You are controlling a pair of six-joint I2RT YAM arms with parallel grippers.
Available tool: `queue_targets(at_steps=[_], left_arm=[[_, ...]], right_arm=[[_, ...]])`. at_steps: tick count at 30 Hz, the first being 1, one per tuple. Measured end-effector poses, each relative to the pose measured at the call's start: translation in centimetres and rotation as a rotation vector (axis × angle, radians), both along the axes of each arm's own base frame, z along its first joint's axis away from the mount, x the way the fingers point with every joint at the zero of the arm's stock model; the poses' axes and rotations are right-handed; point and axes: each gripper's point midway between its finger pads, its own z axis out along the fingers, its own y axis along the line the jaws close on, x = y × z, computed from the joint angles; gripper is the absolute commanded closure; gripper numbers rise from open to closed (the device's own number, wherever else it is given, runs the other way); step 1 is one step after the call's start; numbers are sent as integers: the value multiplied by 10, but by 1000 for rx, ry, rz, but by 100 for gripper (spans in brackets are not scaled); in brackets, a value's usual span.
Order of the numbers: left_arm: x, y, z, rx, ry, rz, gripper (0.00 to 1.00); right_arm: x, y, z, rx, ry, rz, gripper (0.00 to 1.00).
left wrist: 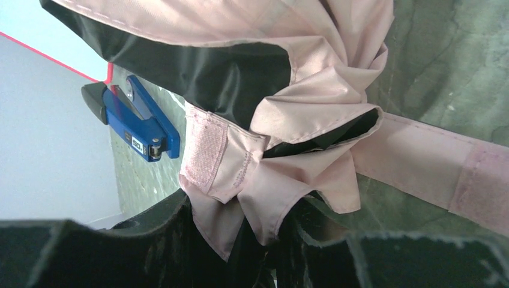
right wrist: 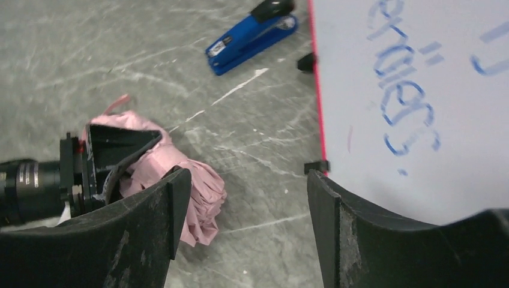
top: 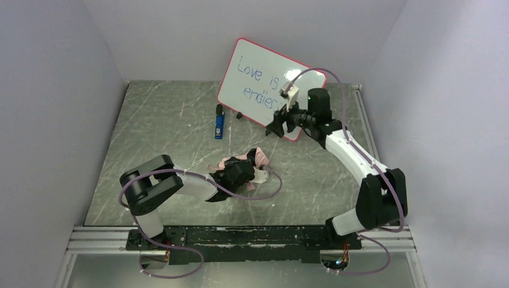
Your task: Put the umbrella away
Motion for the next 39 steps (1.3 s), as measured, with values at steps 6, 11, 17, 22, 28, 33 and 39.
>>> queue_targets(at_steps=[6,11,17,22,28,33,39], left_arm=[[-1,0,0,28,-45,-3,95],[-2,-1,0,51,-86,-3,95],[-4,-1,0,58,-105,-7,95],[-5,-2,0,61,-111,-12,95],[-6,-3,0,62,-115,-16,95],[-6,-3,1,59,-116,-19,95],[-8,-3,4,57,-106,-32,84]], right_arm=[[-20,42,-30,-184,-34,380,27],[-43,78,-63,-322,2,635,27],[-69,85,-108,-455,93,783,27],[-72,74,-125,-519,133,807,27],[-74,73,-146,-569,166,829,28],[-78,77,-165,-597,188,846,38],[-74,79,-174,-608,196,828,71]])
